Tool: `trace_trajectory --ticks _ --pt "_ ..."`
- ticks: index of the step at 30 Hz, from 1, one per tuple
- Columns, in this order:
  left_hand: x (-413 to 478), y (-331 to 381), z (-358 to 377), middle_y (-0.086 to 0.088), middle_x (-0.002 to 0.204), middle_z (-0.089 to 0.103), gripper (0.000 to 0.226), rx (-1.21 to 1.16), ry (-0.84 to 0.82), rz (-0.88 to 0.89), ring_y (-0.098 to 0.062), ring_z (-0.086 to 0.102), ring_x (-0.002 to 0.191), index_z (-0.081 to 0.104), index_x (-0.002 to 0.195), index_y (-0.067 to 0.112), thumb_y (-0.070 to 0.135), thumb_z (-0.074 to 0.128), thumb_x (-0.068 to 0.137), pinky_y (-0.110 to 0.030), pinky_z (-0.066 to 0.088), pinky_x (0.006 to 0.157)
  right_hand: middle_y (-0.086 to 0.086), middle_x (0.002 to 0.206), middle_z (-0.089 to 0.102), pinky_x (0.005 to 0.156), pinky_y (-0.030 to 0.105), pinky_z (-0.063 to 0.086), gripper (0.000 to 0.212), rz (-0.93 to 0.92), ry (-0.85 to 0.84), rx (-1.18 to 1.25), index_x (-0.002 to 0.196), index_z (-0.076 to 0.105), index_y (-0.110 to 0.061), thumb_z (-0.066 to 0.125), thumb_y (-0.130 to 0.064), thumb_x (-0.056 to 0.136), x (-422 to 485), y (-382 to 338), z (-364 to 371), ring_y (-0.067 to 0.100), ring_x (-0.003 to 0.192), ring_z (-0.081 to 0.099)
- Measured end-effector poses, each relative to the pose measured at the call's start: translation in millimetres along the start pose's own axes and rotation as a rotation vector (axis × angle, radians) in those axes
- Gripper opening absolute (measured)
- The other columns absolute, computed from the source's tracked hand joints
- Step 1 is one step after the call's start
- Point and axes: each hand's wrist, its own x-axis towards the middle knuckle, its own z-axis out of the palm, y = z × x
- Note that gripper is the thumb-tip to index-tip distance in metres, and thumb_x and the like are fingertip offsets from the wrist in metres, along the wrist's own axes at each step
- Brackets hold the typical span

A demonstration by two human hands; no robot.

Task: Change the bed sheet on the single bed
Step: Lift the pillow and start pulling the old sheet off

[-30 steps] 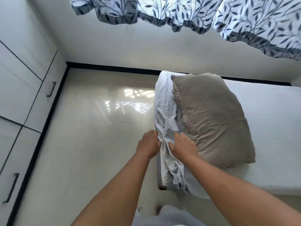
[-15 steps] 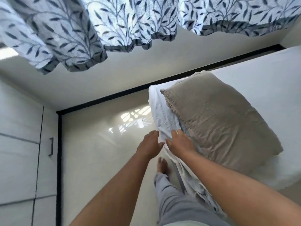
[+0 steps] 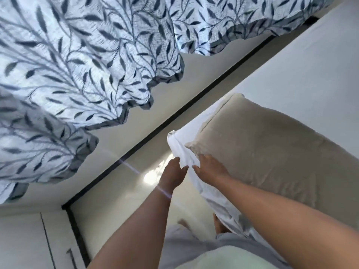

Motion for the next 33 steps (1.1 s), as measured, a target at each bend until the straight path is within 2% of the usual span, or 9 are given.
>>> trace_trajectory --ticks 7,11,15,18,22,24,28,30,33 --pt "143 -16 -29 -0.015 0.140 0.056 0.053 0.067 -0.161 -0.012 -0.032 0.053 0.127 0.044 0.142 0.006 0.037 0.054 0.100 -0.035 0.040 0.103 0.014 0.147 0.044 0.109 0.044 0.041 0.060 0.158 -0.062 0.223 0.149 0.037 -0.018 0.046 -0.052 0.100 92 -33 16 0.035 0.134 0.047" --pt "231 -29 -36 -0.018 0.140 0.054 0.052 0.171 -0.291 0.016 -0.035 0.051 0.128 0.040 0.143 0.005 0.033 0.054 0.101 -0.035 0.039 0.103 0.013 0.144 0.052 0.108 0.044 0.043 0.056 0.321 -0.039 0.331 0.142 0.046 -0.019 0.050 -0.053 0.098 148 -54 26 0.034 0.130 0.051" --pt "310 -49 -38 -0.020 0.140 0.054 0.052 0.267 -0.409 0.047 -0.036 0.051 0.128 0.041 0.142 0.002 0.030 0.055 0.101 -0.035 0.042 0.098 0.019 0.136 0.058 0.101 0.038 0.041 0.048 0.523 -0.020 0.459 0.130 0.054 -0.007 0.051 -0.045 0.101 195 -78 40 0.035 0.126 0.054" --pt "352 -60 -31 -0.024 0.141 0.052 0.048 0.297 -0.439 0.038 -0.039 0.051 0.127 0.043 0.138 -0.001 0.025 0.056 0.099 -0.037 0.042 0.098 0.019 0.140 0.055 0.106 0.042 0.043 0.052 0.655 0.015 0.574 0.137 0.052 -0.008 0.051 -0.045 0.101 218 -94 53 0.036 0.130 0.051" --pt "383 -66 -26 -0.023 0.145 0.048 0.054 0.318 -0.421 0.014 -0.039 0.048 0.132 0.037 0.145 0.000 0.022 0.057 0.099 -0.038 0.040 0.104 0.018 0.145 0.051 0.109 0.041 0.041 0.053 0.754 0.023 0.669 0.144 0.047 -0.009 0.051 -0.042 0.103 237 -105 73 0.034 0.134 0.048" --pt "397 -71 -20 -0.021 0.139 0.054 0.049 0.310 -0.393 -0.017 -0.038 0.052 0.128 0.045 0.140 0.001 0.025 0.057 0.099 -0.037 0.042 0.102 0.018 0.146 0.051 0.109 0.040 0.040 0.054 0.776 0.024 0.705 0.144 0.047 -0.008 0.050 -0.043 0.103 246 -107 83 0.034 0.135 0.047" --pt "410 -74 -2 -0.015 0.119 0.064 0.046 0.244 -0.411 -0.067 -0.035 0.062 0.109 0.059 0.121 0.002 0.036 0.069 0.092 -0.038 0.053 0.089 0.018 0.148 0.050 0.110 0.040 0.039 0.056 0.846 0.085 0.826 0.145 0.044 -0.008 0.051 -0.043 0.103 266 -105 104 0.033 0.136 0.047" --pt "411 -76 4 -0.012 0.107 0.062 0.038 0.185 -0.402 -0.108 -0.031 0.059 0.093 0.058 0.108 0.008 0.034 0.075 0.088 -0.035 0.049 0.076 0.017 0.149 0.050 0.110 0.039 0.038 0.056 0.883 0.139 0.897 0.146 0.043 -0.007 0.052 -0.041 0.102 271 -102 112 0.033 0.138 0.045" --pt "417 -79 11 -0.011 0.101 0.063 0.034 0.251 -0.363 -0.064 -0.028 0.056 0.083 0.056 0.098 0.011 0.033 0.078 0.086 -0.033 0.046 0.072 0.018 0.145 0.052 0.104 0.038 0.039 0.053 0.929 0.202 0.990 0.143 0.043 -0.007 0.054 -0.038 0.101 277 -97 127 0.034 0.135 0.047"
